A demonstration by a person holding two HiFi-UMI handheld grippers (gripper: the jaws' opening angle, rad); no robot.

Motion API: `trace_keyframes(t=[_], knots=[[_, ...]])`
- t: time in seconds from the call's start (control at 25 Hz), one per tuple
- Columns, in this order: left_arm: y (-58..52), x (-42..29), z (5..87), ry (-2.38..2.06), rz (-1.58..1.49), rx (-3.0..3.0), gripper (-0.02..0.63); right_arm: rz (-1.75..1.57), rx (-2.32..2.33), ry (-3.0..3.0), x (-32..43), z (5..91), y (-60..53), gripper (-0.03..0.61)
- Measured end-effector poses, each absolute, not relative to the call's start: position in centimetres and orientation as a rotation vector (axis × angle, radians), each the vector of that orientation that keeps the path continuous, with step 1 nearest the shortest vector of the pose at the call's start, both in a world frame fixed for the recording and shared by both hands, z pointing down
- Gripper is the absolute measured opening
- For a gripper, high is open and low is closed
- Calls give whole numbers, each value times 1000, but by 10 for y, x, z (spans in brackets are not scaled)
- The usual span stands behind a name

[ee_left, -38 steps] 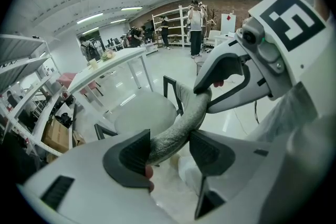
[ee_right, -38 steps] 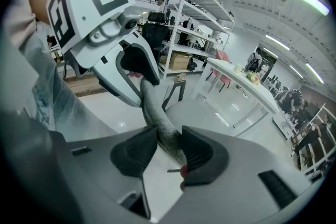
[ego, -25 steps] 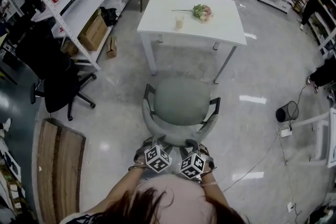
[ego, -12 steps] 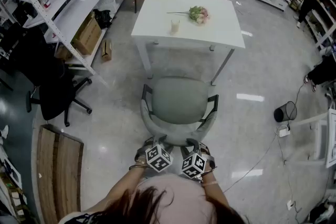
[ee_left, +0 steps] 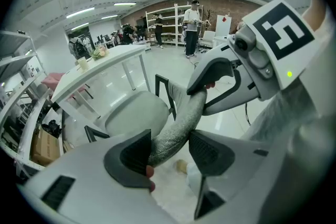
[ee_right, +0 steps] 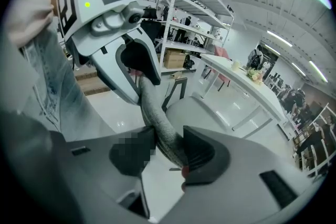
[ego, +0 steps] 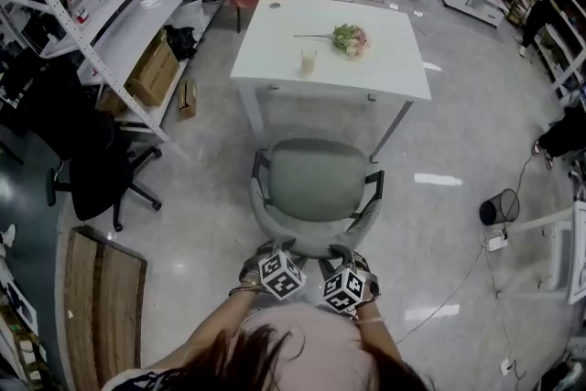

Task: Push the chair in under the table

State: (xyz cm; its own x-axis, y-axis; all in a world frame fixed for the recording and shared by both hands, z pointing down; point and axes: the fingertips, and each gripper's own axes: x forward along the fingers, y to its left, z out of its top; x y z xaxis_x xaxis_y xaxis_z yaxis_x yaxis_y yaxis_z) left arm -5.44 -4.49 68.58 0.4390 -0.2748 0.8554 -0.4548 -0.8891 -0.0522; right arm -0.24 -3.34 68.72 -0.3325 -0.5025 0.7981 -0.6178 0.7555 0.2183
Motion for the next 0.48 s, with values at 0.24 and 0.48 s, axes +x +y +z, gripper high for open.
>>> trace_keyframes(t=[0.24, 0.48], knots=[[-71, -45, 685, -601, 1435, 2511, 229, 199, 855, -2005, 7, 687, -60, 166], [-96, -35, 688, -562, 1438, 2515, 227, 233, 861, -1997, 16, 689, -85, 169]])
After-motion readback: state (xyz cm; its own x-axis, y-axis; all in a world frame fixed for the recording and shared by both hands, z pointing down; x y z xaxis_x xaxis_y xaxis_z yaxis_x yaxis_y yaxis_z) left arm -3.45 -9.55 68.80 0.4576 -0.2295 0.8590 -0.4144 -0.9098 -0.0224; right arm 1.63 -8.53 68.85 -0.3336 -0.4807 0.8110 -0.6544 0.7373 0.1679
